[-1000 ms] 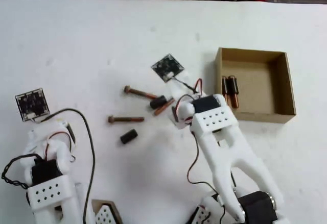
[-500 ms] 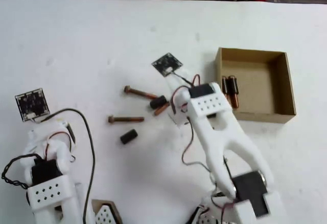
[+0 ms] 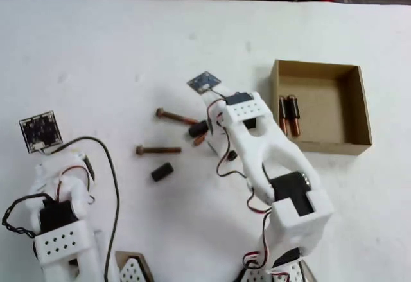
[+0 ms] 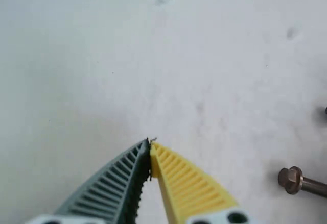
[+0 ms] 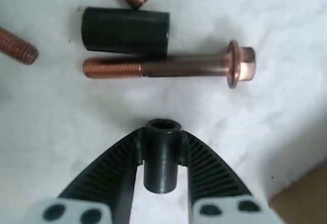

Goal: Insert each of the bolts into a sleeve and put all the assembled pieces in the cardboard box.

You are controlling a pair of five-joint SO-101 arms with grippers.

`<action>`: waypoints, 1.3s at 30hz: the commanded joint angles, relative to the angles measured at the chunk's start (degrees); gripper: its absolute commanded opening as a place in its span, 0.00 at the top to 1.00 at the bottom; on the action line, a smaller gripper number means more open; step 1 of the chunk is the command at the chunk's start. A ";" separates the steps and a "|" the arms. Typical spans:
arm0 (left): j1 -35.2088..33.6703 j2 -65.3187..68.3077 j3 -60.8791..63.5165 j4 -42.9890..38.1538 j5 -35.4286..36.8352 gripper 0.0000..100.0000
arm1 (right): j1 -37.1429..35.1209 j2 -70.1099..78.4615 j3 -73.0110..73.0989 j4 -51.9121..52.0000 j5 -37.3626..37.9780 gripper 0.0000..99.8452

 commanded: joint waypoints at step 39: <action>-0.13 -0.66 -2.20 0.18 -0.44 0.97 | -1.36 7.08 -2.90 4.79 4.40 0.91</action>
